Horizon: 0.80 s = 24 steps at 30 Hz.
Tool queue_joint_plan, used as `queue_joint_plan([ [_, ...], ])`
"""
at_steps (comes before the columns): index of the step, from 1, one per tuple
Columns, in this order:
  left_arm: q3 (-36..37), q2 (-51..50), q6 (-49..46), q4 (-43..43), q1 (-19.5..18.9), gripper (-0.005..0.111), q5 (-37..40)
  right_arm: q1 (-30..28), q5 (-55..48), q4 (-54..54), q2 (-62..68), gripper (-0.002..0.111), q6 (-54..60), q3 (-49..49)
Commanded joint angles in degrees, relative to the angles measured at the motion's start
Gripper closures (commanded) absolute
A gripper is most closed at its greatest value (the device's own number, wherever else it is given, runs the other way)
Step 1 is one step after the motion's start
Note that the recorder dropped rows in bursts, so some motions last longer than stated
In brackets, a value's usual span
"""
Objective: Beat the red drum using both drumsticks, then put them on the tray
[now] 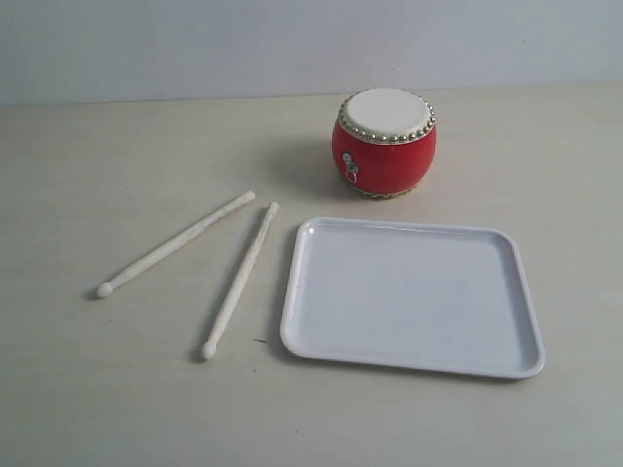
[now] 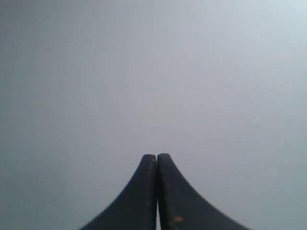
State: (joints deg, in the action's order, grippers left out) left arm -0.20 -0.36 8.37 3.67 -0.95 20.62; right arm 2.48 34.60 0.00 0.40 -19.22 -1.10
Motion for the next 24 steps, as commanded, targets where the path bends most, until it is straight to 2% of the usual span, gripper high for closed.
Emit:
queue_joint_plan([
  [1, 0.20, 0.36, 0.38, 0.25, 0.44, 0.107, -0.35, -0.28, 4.78, 7.01, 8.67, 0.108, 1.77, -10.69],
  [4, 0.20, 0.36, 0.38, 0.25, 0.44, 0.107, -0.35, -0.28, 4.07, 9.44, 23.17, 0.108, 7.86, -21.87],
  [6, 0.20, 0.36, 0.38, 0.25, 0.44, 0.107, -0.35, -0.28, -0.81, 9.17, 35.65, 0.108, 11.26, -31.36],
  [9, 0.20, 0.36, 0.49, 0.25, 0.44, 0.107, -0.35, -0.28, -20.73, 6.35, 52.55, 0.108, 13.46, -46.82],
  [12, 0.20, 0.36, 0.49, 0.25, 0.44, 0.107, -0.35, 0.18, -43.84, -1.57, 68.28, 0.108, 15.31, -62.45],
  [13, 0.20, 0.36, 0.49, 0.25, 0.44, 0.107, -0.35, 0.18, -53.28, -2.29, 74.32, 0.108, 17.08, -68.55],
  [15, 0.20, 0.36, 0.49, 0.25, 0.44, 0.107, -0.35, 0.18, -64.56, -2.17, 82.69, 0.108, 21.33, -76.84],
  [18, 0.20, 0.36, 0.49, 0.25, 0.44, 0.107, -0.35, 0.18, -83.00, 3.54, 93.79, 0.108, 34.95, -87.79],
  [20, 0.20, 0.36, 0.49, 0.25, 0.44, 0.107, -0.35, 1.28, -94.05, 11.47, 100.00, 0.108, 48.18, -93.79],
  [22, 0.20, 0.36, 0.49, 0.25, 0.44, 0.107, -0.35, 3.22, -102.64, 19.04, 104.85, 0.108, 57.67, -97.56],
  [24, 0.20, 0.36, 0.49, 0.25, 0.44, 0.107, -0.35, 5.97, -104.56, 23.58, 107.84, 0.108, 65.03, -99.29],
])
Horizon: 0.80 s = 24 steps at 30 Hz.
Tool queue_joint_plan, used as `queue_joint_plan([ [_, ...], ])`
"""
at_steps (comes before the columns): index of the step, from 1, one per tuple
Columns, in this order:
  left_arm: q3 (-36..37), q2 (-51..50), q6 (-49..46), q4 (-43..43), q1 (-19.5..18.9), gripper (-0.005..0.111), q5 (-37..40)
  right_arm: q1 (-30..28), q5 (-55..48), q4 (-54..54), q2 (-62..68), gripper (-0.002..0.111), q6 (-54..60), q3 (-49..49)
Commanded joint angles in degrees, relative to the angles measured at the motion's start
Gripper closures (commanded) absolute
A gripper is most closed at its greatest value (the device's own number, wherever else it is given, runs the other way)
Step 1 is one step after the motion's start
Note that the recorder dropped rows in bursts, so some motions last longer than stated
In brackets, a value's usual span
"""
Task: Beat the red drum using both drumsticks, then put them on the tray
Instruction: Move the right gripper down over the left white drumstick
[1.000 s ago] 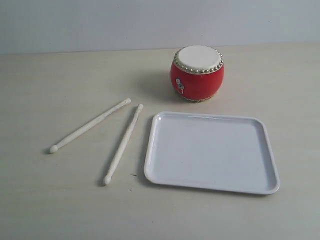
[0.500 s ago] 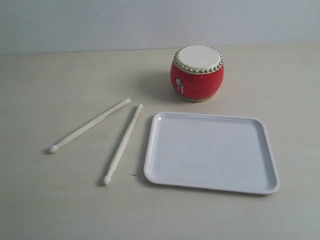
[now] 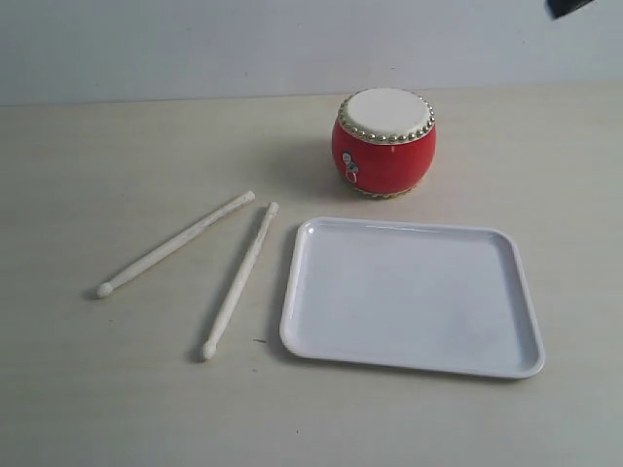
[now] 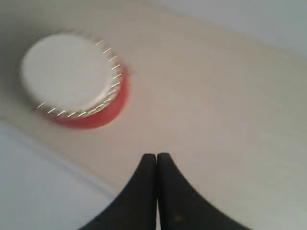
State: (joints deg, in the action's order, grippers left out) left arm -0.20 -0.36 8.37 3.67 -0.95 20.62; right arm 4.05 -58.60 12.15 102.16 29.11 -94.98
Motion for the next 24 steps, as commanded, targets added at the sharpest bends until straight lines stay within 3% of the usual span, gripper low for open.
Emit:
queue_joint_plan([
  [1, 0.20, 0.36, 0.49, 0.25, 0.44, 0.107, -0.35, 6.42, -11.36, 11.74, 7.78, 0.108, 21.43, -5.96],
  [10, 0.20, 0.36, 0.49, 0.25, 0.44, 0.107, -0.35, 22.90, -9.35, 9.61, 15.09, 0.108, 56.77, -5.96],
  [14, 0.20, 0.36, 0.49, 0.25, 0.44, 0.107, -0.35, 27.49, 0.48, 9.76, 18.72, 0.108, 61.70, -5.96],
  [18, 0.20, 0.36, 0.49, 0.25, 0.44, 0.107, -0.35, 31.94, 4.04, 7.69, 22.20, 0.108, 64.21, -6.09],
  [24, 0.20, 0.36, 0.49, 0.25, 0.44, 0.107, -0.35, 39.07, 8.41, -9.24, 27.54, 0.108, 58.25, -8.51],
])
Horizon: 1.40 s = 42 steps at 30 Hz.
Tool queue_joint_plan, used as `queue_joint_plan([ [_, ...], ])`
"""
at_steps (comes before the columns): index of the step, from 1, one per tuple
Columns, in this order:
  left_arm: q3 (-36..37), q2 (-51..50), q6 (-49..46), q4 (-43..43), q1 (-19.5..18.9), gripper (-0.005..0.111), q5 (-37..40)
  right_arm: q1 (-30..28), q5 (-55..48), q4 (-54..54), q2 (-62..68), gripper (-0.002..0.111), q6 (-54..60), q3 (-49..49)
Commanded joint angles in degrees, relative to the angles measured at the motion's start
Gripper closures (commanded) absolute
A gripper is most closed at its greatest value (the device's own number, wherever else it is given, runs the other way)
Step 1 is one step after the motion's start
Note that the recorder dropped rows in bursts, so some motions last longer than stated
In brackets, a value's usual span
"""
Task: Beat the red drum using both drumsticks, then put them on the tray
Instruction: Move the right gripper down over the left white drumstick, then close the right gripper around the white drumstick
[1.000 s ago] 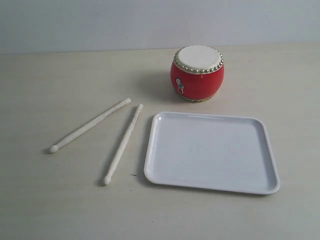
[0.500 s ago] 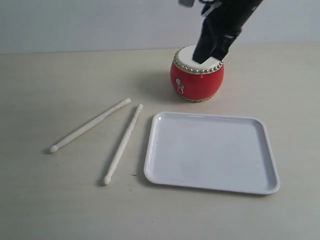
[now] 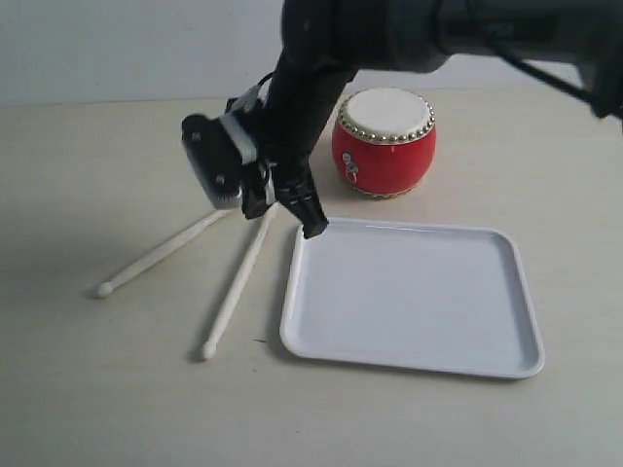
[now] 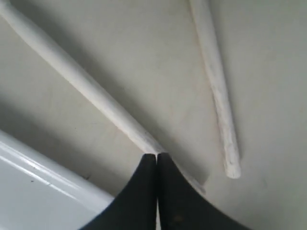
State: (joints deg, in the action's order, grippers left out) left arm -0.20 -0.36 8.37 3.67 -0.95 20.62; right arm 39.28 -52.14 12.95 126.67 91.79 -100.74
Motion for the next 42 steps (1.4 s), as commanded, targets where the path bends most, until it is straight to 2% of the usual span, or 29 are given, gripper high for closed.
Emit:
queue_joint_plan([
  [1, 0.20, 0.36, 0.49, 0.25, 0.44, 0.107, -0.35, 4.80, 0.97, -12.95, 4.45, 0.108, -6.91, -4.66],
  [8, 0.20, 0.36, 0.49, 0.25, 0.44, 0.107, -0.35, 7.04, -5.17, -16.37, 13.51, 0.108, -12.85, -21.45],
  [13, 0.20, 0.36, 0.49, 0.25, 0.44, 0.107, -0.35, 7.04, -5.38, -16.27, 16.43, 0.105, -13.99, -27.62],
  [16, 0.20, 0.36, 0.49, 0.25, 0.44, 0.107, -0.35, 7.04, -5.53, -16.55, 17.86, 0.095, -14.59, -29.37],
  [20, 0.20, 0.36, 0.49, 0.25, 0.44, 0.107, -0.35, 7.04, -5.27, -16.55, 19.21, 0.071, -14.59, -29.87],
  [22, 0.20, 0.36, 0.49, 0.25, 0.44, 0.107, -0.35, 7.04, -5.27, -16.55, 19.80, 0.066, -14.59, -29.87],
  [42, 0.20, 0.36, 0.49, 0.25, 0.44, 0.107, -0.35, 7.04, -1.90, -18.47, 22.12, 0.070, -14.59, -29.87],
])
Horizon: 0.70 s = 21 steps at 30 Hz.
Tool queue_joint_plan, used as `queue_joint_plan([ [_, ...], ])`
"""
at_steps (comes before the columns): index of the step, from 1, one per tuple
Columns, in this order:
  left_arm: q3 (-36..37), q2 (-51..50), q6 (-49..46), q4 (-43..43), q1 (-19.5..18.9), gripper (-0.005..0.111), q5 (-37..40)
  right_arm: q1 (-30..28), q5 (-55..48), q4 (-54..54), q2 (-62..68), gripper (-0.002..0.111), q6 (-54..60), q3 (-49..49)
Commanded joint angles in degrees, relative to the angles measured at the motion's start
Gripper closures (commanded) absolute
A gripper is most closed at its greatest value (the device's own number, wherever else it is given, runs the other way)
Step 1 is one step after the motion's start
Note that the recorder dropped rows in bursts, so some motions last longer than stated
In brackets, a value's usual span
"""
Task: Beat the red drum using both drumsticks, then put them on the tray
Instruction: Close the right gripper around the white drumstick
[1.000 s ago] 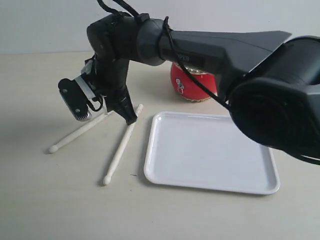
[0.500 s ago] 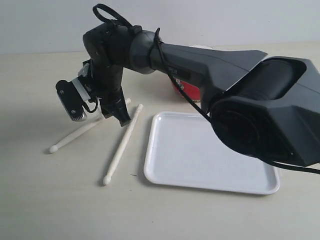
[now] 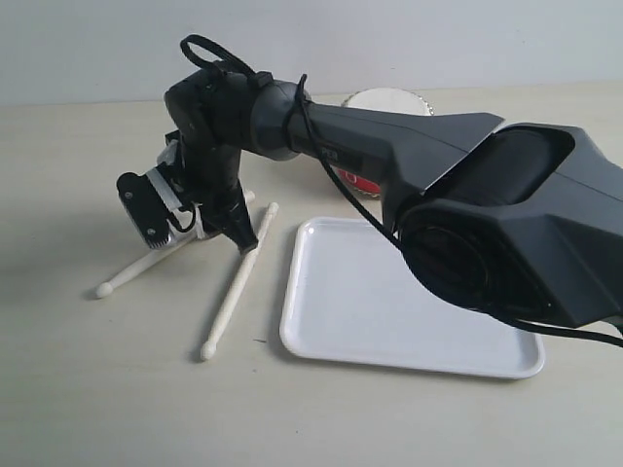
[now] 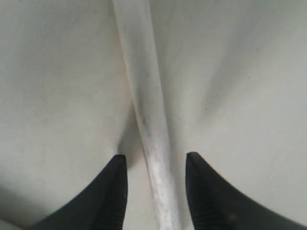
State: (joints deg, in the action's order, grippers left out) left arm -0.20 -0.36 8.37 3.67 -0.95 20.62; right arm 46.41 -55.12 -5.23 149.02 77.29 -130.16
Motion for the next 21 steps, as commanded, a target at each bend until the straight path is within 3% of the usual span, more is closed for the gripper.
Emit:
queue_joint_plan([
  [1, 0.20, 0.36, 0.49, 0.25, 0.44, 0.107, -0.35, -0.10, 1.08, -0.29, -0.23, 0.070, -0.10, -0.45],
  [21, 0.20, 0.36, 0.47, 0.25, 1.63, 0.107, -0.35, -0.10, 1.95, -0.29, -0.23, 0.070, -0.96, -0.45],
])
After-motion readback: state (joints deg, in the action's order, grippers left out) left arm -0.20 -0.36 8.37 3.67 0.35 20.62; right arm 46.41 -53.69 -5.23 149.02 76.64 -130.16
